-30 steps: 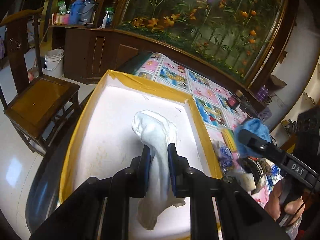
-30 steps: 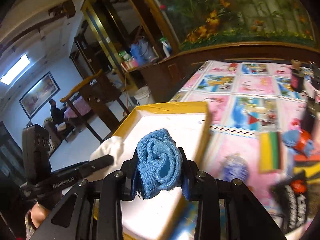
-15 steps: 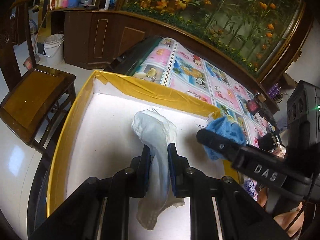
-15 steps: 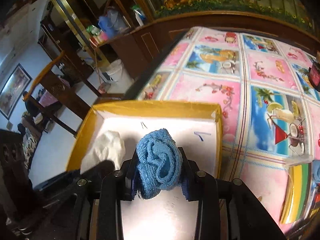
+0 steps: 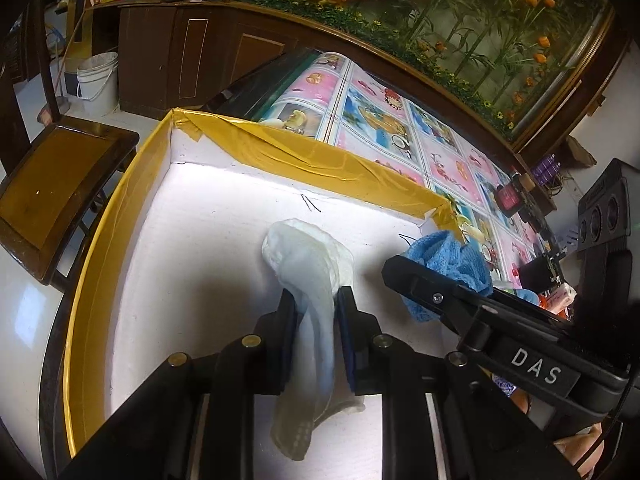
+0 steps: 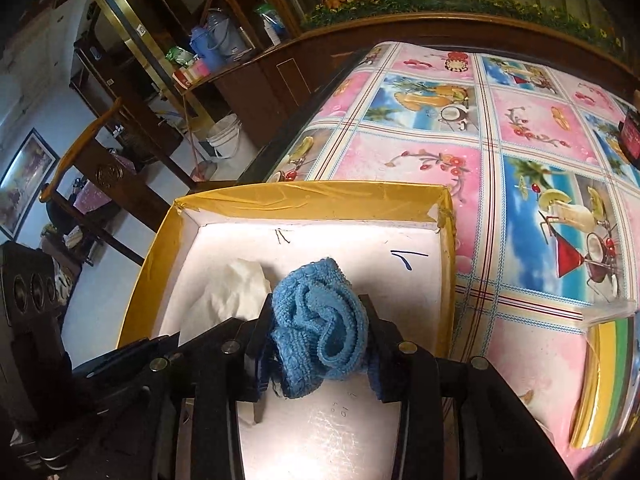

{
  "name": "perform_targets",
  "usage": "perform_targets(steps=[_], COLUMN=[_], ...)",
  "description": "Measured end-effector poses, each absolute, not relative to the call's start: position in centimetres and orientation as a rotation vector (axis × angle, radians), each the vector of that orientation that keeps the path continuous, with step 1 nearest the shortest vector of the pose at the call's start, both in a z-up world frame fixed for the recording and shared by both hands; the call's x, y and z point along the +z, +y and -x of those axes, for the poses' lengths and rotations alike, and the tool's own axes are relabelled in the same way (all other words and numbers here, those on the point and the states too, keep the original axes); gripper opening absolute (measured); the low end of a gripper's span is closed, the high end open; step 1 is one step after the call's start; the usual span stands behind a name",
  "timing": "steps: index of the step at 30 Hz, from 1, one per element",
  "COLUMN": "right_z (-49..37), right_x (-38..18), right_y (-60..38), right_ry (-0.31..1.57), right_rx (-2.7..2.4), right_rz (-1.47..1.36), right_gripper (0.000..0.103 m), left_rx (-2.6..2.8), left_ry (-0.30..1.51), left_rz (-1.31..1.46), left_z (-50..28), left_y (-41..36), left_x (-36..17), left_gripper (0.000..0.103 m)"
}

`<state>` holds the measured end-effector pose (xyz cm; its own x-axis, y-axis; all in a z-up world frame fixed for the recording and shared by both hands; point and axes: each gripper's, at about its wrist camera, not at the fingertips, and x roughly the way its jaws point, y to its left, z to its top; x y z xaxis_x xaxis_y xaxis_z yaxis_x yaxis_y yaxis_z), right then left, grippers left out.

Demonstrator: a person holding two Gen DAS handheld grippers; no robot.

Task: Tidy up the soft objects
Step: 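Carry both soft items into the yellow-rimmed white box and open both tools, then move both open tools back over the cluttered tablecloth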

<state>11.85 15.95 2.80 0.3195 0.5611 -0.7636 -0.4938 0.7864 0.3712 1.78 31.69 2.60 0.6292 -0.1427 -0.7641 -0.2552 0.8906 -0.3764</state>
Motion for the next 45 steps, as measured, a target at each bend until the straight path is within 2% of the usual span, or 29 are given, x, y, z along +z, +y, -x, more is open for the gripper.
perform_targets(steps=[2,4,6,14,18,24,28,32,39,45], right_z=[-11.9,-12.0,-11.8,-8.8,-4.0,1.8,1.2,-0.8,-0.4,-1.4], right_x=[3.0,3.2,3.5,8.4,10.8,11.6,9.3,6.4,7.0,5.7], right_y=[15.7,15.4,15.1,12.7,9.3,-2.1,-10.1,-16.2,-17.2,-17.2], right_ry=[1.029,1.024,1.000,0.882,0.802,0.668,0.664,0.725,0.702,0.768], right_rx=[0.693,0.688,0.715,0.783,0.913,0.961,0.879,0.823,0.835,0.855], right_rz=[-0.083,-0.096,-0.119,-0.206,-0.203,-0.107,-0.141,-0.292,-0.366,-0.431], right_gripper=[0.045,0.059,0.068,0.068,0.068,0.071,0.073,0.073,0.073,0.073], left_rx=[0.088,0.109,0.121,0.136,0.101,-0.024,-0.083,-0.146,-0.066,0.019], left_ry=[0.894,0.892,0.878,0.764,0.695,0.659,0.715,0.784,0.856,0.955], left_rz=[0.491,0.500,0.502,0.528,0.521,0.401,0.353,0.276,0.305,0.267], left_z=[-1.5,-1.0,-0.3,5.5,10.0,14.0,12.7,10.3,4.1,-0.6], left_y=[31.9,32.0,31.9,29.6,26.5,18.9,14.2,10.1,9.0,8.6], left_x=[2.8,3.0,3.5,7.7,10.1,11.8,10.2,8.2,5.8,4.4], left_gripper=[0.032,0.040,0.050,0.052,0.061,0.065,0.065,0.065,0.065,0.064])
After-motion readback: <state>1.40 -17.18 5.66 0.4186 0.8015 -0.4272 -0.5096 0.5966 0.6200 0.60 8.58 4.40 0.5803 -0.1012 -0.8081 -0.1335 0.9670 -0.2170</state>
